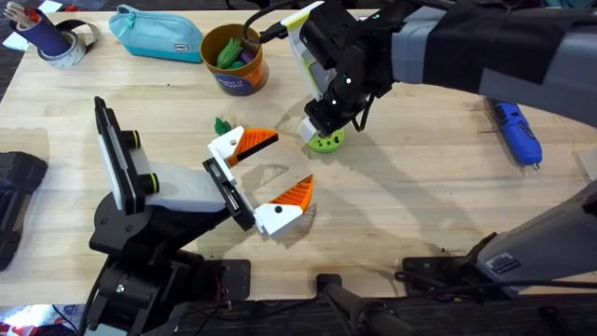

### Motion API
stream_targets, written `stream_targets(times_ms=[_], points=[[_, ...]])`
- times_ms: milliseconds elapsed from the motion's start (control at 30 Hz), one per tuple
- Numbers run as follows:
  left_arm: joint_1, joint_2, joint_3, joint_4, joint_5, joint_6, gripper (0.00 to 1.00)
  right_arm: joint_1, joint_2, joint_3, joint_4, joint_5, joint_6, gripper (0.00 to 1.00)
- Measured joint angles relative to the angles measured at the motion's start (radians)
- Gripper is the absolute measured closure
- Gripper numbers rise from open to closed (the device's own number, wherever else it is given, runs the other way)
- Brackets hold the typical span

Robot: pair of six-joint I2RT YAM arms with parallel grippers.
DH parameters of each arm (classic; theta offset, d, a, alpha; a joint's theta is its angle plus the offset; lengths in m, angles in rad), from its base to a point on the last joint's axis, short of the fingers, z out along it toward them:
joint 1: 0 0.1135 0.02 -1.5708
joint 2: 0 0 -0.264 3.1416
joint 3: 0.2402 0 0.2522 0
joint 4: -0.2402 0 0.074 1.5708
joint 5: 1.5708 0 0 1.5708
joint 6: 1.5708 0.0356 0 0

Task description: Pick up the gripper from the table and insert it into the empty holder that is missing its gripper. Then pick up a screw, insert it into the mounting hole, and use the screwdriver to tighten it. Finally, clean up the table by picking up the vegetable and placing it into the bucket.

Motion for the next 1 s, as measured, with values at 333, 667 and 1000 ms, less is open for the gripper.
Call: stream_targets(times_ms=[333, 667, 1000], points=[[0.0, 0.0, 0.0, -0.006, 0.0, -0.001, 0.009, -0.001, -0.01, 0.0, -0.029, -0.001, 0.0, 0.517], [0.0, 0.0, 0.0, -0.006, 0.0, -0.001, 0.009, -0.005, -0.122, -0.014, -0.162, -0.005, 0.0, 0.517], [0.0, 0.0, 0.0, -0.006, 0.0, -0.001, 0.009, -0.009, -0.115, -0.133, -0.01, -0.004, -0.001, 0.517]])
